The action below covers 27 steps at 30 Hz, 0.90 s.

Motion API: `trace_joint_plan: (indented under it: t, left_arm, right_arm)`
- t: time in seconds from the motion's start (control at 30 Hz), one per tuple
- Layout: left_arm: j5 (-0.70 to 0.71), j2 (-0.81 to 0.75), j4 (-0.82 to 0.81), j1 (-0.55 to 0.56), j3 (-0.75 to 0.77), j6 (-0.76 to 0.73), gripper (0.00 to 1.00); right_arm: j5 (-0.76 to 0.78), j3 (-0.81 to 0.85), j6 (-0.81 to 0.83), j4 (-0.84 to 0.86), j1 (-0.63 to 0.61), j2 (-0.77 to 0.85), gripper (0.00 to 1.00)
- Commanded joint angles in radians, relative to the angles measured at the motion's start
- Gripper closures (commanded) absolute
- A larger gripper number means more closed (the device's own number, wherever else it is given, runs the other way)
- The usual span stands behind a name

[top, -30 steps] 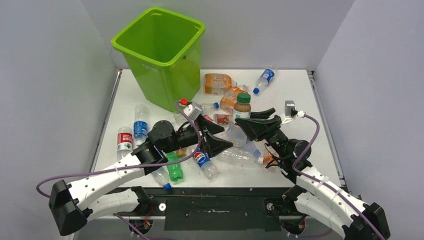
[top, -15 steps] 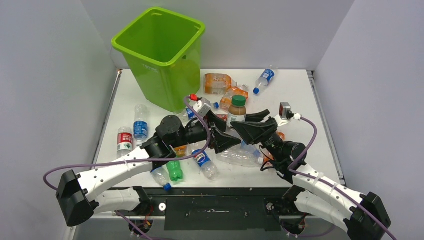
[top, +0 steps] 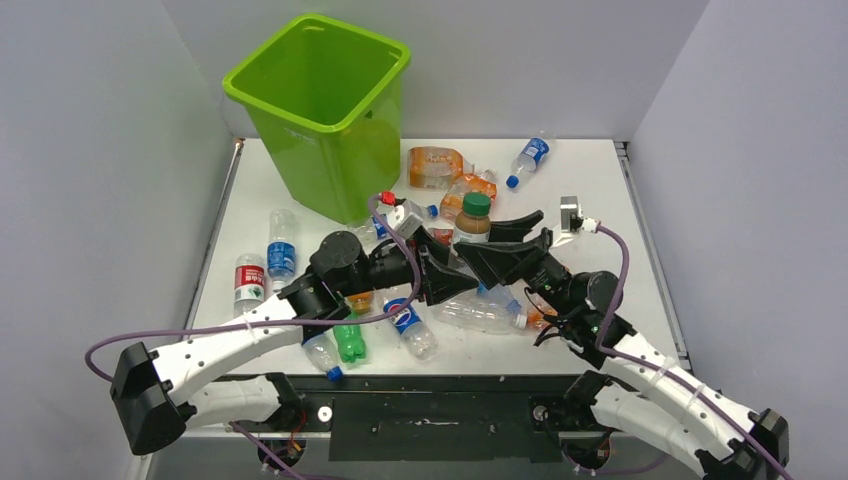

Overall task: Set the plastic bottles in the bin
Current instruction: Place the plastic bottle in the trash bin.

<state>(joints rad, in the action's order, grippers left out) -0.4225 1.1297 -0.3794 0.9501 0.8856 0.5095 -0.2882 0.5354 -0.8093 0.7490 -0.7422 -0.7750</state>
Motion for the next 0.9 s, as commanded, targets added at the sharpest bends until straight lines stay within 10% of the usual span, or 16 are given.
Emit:
trace_joint_plan:
  t: [0.0,0.23,0.33,0.37,0.6,0.87]
  left_arm:
    - [0.024,-0.075,0.063,0.003,0.011,-0.107,0.85]
    - [-0.006,-0.096,0.106,0.004,0.028,-0.134,0.75]
    - [0.016,-0.111,0.14,0.004,0.042,-0.111,0.06]
    - [0.032,-0.125,0.155,0.004,0.043,-0.108,0.03]
    - [0.219,-0.288,0.13,-0.016,0.043,-0.067,0.04]
    - [0.217,-0.126,0.289,-0.019,0.245,-0.059,0.04]
  right_arm:
    - [-0.049,0.142,0.201,-0.388,-0.009,0.042,0.36]
    - [-0.099,0.156,0.243,-0.478,-0.01,0.044,0.6]
    - [-0.088,0.161,0.283,-0.498,-0.011,0.063,0.65]
    - [-0.084,0.168,0.31,-0.516,-0.01,0.073,0.66]
    - [-0.091,0.167,0.507,-0.651,-0.011,0.157,0.7]
    - [-0.101,0.1,0.464,-0.577,-0.012,0.219,0.73]
